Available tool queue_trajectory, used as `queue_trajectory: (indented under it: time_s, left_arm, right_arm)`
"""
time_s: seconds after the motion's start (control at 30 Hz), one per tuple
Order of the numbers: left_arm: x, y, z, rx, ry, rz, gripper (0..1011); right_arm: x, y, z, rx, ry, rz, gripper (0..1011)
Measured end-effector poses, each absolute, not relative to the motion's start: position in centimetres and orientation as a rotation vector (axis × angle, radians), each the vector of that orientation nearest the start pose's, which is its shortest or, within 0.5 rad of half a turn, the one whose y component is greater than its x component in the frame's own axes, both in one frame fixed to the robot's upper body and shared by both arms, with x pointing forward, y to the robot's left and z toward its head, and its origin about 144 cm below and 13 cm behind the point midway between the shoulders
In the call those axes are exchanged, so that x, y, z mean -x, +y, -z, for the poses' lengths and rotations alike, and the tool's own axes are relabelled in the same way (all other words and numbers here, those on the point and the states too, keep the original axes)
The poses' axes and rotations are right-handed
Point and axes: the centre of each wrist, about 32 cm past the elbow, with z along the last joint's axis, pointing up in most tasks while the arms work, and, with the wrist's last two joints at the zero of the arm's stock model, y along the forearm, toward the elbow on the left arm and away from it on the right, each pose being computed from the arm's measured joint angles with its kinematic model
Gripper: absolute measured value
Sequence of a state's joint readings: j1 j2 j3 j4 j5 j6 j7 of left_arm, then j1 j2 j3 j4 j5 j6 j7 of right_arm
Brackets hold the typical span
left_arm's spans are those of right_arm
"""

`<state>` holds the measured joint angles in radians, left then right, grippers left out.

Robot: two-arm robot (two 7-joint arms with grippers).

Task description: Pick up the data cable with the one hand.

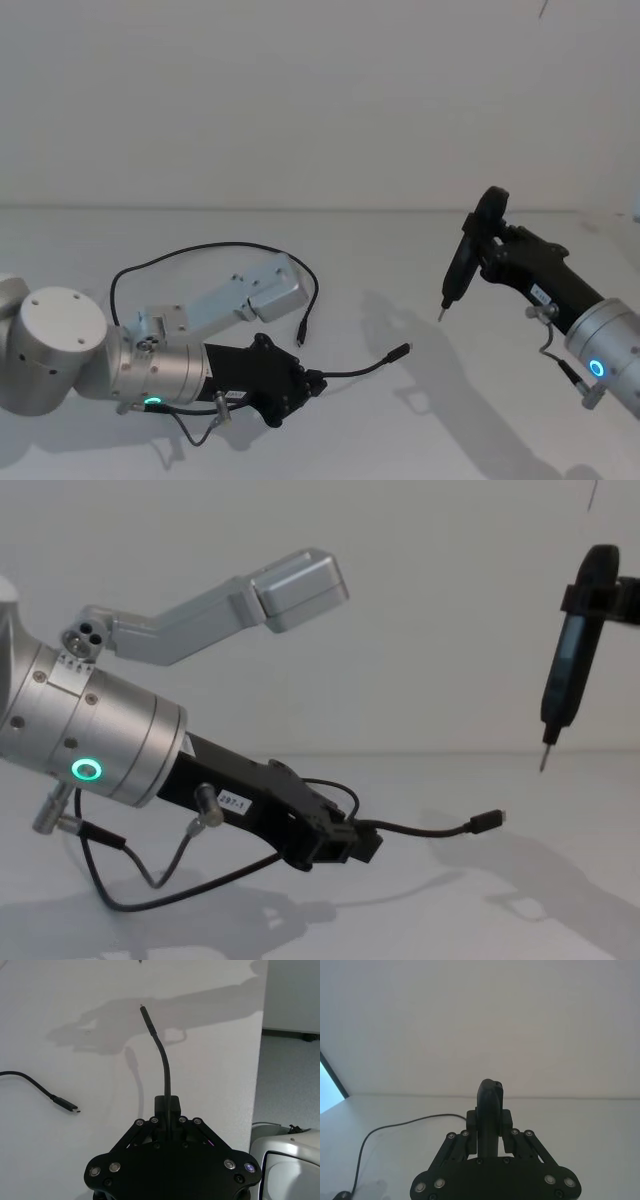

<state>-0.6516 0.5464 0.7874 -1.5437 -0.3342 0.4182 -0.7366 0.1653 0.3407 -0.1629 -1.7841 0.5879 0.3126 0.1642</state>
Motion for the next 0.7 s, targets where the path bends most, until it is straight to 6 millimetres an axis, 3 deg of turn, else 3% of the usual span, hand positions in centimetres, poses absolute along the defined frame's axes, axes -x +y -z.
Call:
queue_trajectory:
  time_s: [0.7]
  left_arm:
    - [-54.84,19.08,-127.36,-0.543,-0.096,-0.315,40]
  right_arm:
    - [-49.23,-24.97,-124.79,-0.104,0.198,1.061,279]
